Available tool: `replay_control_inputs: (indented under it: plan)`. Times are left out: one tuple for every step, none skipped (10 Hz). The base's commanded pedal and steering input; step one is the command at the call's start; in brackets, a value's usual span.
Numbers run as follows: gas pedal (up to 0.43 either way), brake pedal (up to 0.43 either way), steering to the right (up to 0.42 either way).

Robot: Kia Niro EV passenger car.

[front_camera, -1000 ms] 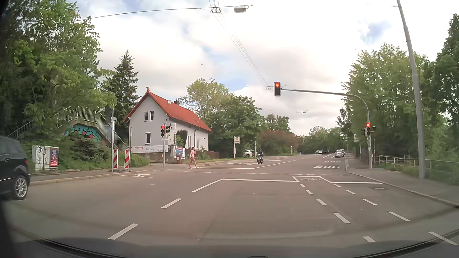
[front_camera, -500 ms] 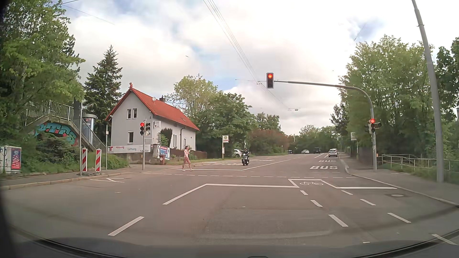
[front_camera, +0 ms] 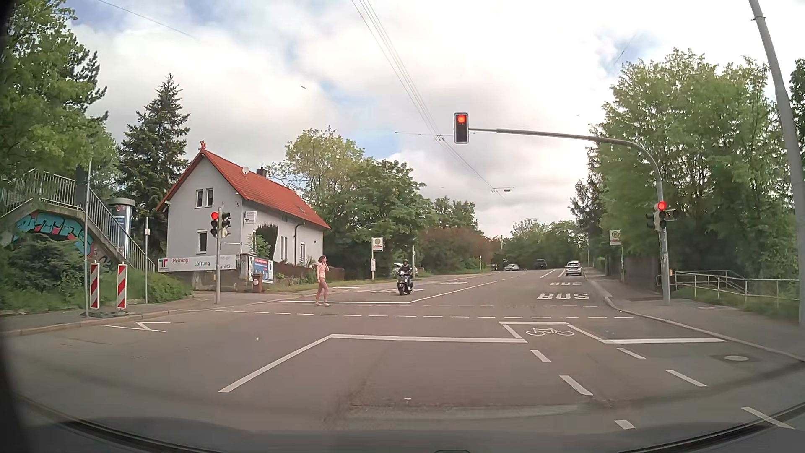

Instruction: Follow the waypoints while adhering to traffic rules and regulations

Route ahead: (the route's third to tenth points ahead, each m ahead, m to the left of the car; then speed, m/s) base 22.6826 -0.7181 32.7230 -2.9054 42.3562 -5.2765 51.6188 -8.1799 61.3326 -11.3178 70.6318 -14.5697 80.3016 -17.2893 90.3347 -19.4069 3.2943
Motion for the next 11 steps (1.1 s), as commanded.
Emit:
replay_control_inputs:
  plan:
    - [0.0, 0.11, 0.052]
    - [0.0, 0.104, 0.047]
    - [0.0, 0.098, 0.038]
    - [0.0, 0.091, 0.029]
    - [0.0, 0.091, 0.028]
    - [0.0, 0.085, 0.028]
    - [0.0, 0.079, 0.028]
    - [0.0, 0.067, 0.029]
    - [0.0, 0.055, 0.029]
    - [0.0, 0.043, 0.029]
    - [0.0, 0.037, 0.031]
